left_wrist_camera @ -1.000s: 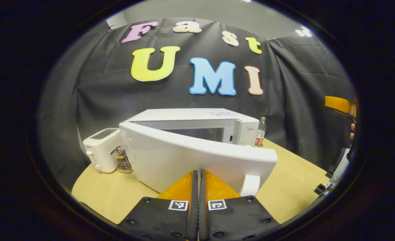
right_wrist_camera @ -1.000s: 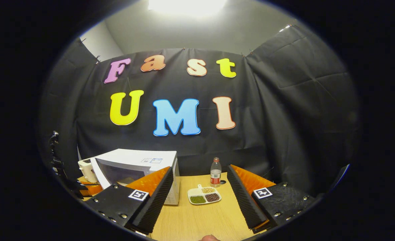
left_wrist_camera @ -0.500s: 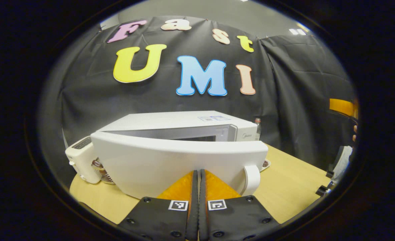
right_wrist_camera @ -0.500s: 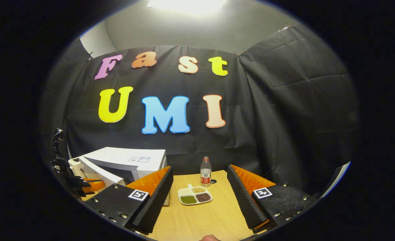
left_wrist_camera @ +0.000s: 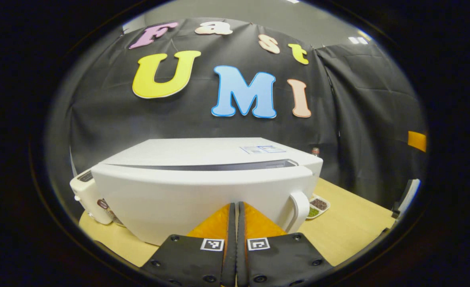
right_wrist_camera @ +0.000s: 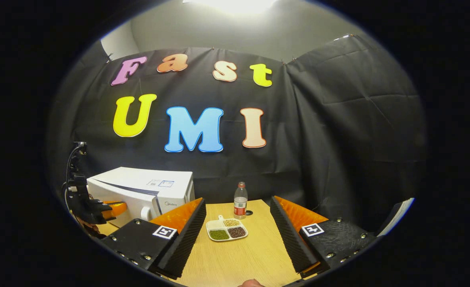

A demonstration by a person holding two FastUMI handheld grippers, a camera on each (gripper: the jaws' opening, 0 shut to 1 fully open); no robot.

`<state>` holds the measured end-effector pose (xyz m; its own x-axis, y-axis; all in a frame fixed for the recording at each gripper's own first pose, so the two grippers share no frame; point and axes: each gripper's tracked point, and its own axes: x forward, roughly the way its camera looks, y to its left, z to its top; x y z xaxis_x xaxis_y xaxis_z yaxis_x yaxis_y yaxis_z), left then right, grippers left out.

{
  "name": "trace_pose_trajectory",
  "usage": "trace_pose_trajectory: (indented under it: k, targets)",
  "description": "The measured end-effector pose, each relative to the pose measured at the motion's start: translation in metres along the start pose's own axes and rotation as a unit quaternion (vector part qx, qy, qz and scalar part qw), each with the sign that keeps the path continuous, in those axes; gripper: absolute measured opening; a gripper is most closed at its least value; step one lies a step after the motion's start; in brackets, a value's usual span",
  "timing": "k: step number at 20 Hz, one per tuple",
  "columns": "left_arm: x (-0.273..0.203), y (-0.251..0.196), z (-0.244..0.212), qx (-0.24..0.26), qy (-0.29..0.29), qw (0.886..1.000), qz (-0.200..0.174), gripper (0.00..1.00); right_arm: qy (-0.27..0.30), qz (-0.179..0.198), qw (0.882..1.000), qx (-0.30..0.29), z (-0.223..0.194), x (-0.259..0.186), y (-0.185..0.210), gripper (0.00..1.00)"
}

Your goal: Open the microwave oven with the left hand, put the food in, and close the microwave oven.

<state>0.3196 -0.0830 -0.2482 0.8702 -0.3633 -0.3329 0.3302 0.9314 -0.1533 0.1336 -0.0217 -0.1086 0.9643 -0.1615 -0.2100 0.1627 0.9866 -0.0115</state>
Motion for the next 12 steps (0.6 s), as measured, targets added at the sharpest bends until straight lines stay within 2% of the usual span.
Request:
trace_pose_trajectory:
  k: [7,11,12]
  targets:
    - [0.01,0.011,0.005,-0.006,-0.012,0.999,0.031,0.07,-0.001,0.011,1.0,-0.007,0.0,0.003,0.012,0.98]
    - [0.02,0.013,0.005,-0.001,-0.009,0.999,0.034,0.07,0.004,0.019,1.0,0.001,-0.003,0.002,0.016,0.98]
    - [0.022,0.005,0.0,-0.015,-0.003,1.0,0.022,0.07,0.006,0.022,1.0,0.002,-0.004,0.001,0.018,0.98]
